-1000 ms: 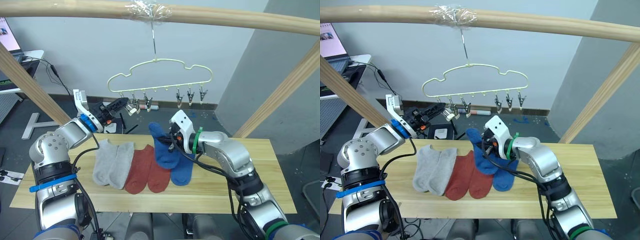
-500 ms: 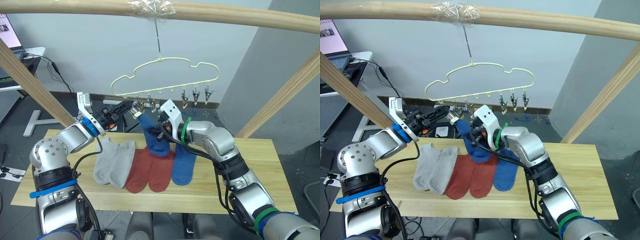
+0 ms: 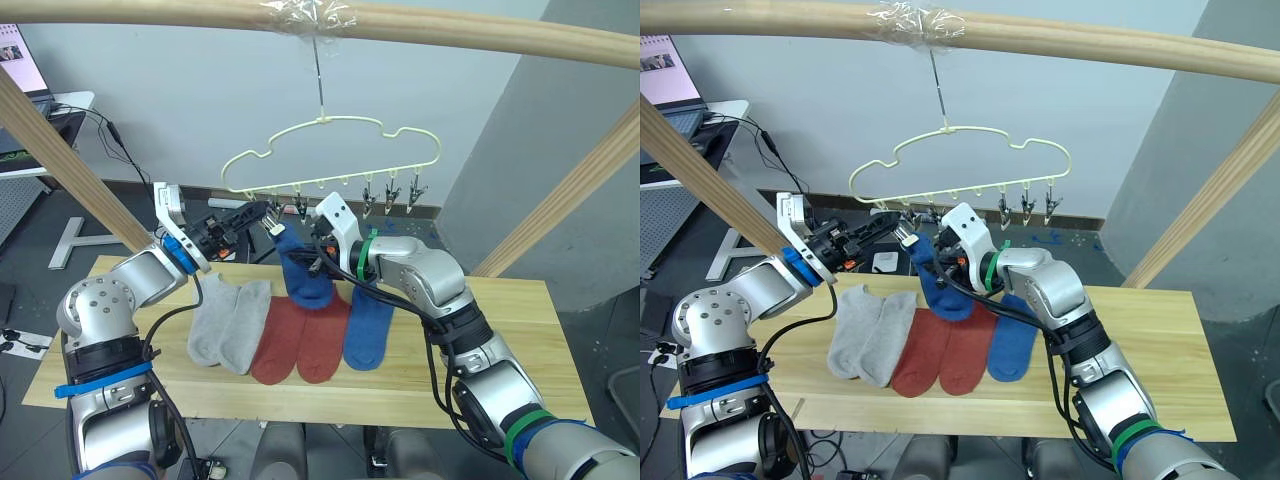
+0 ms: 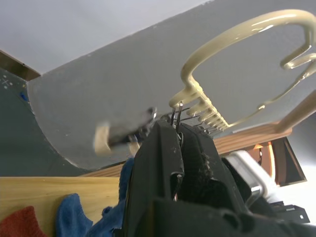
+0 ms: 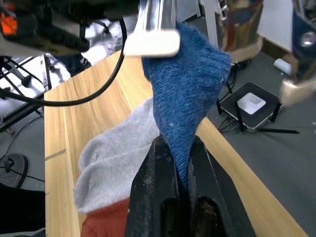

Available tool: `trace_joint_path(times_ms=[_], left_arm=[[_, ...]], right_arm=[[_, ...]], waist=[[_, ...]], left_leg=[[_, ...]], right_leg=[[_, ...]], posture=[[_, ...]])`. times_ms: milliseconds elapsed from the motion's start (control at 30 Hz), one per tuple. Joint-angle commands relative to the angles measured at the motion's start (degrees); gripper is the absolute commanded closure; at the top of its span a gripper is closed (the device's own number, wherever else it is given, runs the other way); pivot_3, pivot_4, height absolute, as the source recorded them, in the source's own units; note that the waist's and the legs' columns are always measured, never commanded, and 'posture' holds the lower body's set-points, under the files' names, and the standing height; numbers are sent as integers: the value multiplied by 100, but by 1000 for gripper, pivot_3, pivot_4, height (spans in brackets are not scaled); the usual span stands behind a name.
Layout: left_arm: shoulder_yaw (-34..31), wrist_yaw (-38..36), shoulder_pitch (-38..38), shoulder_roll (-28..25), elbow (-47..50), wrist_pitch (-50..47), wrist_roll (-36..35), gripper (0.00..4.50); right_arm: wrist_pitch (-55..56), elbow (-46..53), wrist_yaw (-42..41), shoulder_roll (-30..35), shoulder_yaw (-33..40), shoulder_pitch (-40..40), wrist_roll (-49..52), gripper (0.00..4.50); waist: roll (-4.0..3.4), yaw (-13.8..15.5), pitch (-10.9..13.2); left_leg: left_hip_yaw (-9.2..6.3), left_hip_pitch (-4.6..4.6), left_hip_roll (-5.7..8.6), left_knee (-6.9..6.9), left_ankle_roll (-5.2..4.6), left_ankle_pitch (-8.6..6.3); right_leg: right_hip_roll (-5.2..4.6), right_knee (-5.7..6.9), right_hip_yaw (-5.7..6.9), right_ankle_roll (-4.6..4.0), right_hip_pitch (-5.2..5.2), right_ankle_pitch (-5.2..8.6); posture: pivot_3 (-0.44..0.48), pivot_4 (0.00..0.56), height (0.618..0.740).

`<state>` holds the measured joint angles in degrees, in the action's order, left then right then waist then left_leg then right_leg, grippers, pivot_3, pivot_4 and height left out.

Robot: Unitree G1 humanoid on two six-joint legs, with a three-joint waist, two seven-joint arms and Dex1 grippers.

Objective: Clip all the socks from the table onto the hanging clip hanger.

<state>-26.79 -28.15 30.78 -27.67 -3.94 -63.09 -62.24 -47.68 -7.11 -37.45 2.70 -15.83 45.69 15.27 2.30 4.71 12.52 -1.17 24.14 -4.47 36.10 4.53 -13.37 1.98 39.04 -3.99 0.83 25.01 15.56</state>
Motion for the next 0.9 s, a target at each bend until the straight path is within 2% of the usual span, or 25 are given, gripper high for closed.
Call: trace_joint_path(times_ms=[33, 167, 200, 300, 333, 400, 533, 700, 733, 900], left_arm=[[5, -123, -17, -103, 232, 83, -61, 3242], [-40, -179, -52, -192, 236, 137, -33, 1902], [-51, -185, -57, -208, 225, 149, -29, 1636], [-136, -112, -136, -369, 206, 178, 33, 647], [-172, -65, -179, -443, 204, 178, 59, 618], [-171, -55, -300, -552, 259, 248, 148, 618], [-195, -76, -565, -689, 452, 382, 240, 618], [-62, -49, -1302, -656, 1361, 765, 470, 618], [29, -33, -1424, -632, 1550, 910, 599, 618], [547, 24, -1771, -393, 2282, 1662, 1273, 618]], right_arm=[[73, 172, -65, -71, 38, 92, 116, 4500], [31, 218, -90, -156, 10, 70, 163, 4500], [46, 205, -91, -163, 3, 77, 150, 4500], [87, 189, -77, -283, -5, 67, 173, 4500], [97, 193, -73, -342, 1, 51, 199, 3949], [98, 216, -67, -425, 10, -9, 244, 3412], [183, 272, -42, -405, -169, -234, 152, 1884], [148, 874, -67, 90, -359, -945, 103, 155], [118, 1017, -44, 212, -349, -1071, 106, 43], [182, 1602, 151, 774, -242, -1529, -6, 43]], waist=[[0, 0, 0], [0, -1, 0], [0, -1, -1], [1, 8, -2], [1, 2, -2], [1, 3, -2], [4, 50, -5], [8, 168, -9], [8, 185, -9], [8, 320, -10]], left_leg=[[-1, 0, 0, 0, 0, 0], [-6, 1, 0, 0, 0, 1], [-7, 1, 0, 0, 0, 1], [-10, 2, 0, 0, 3, 2], [-10, 3, 0, 0, 6, 4], [-11, 2, -1, 0, 7, 5], [-14, 4, -2, 0, 9, 6], [-14, 9, 1, 0, 21, 12], [-14, 9, 1, 0, 22, 13], [-18, 9, 2, 1, 36, 23]], right_leg=[[0, 1, 1, 0, 0, 0], [0, 1, 5, 0, -1, 0], [0, 1, 6, 0, -1, 0], [0, 2, 9, 0, -2, 0], [0, 3, 9, -1, -2, 0], [0, 4, 10, -1, -1, -1], [0, 3, 15, -1, -2, -1], [-4, 0, 15, -2, -1, -1], [-5, 1, 14, -2, -2, -1], [-1, 2, 18, -22, -1, -13]], posture=[[301, 206, 740], [301, 206, 740], [314, 187, 740], [320, 178, 740], [320, 178, 740], [326, 174, 740], [326, 174, 740], [343, 166, 740], [343, 166, 740], [344, 163, 740]])
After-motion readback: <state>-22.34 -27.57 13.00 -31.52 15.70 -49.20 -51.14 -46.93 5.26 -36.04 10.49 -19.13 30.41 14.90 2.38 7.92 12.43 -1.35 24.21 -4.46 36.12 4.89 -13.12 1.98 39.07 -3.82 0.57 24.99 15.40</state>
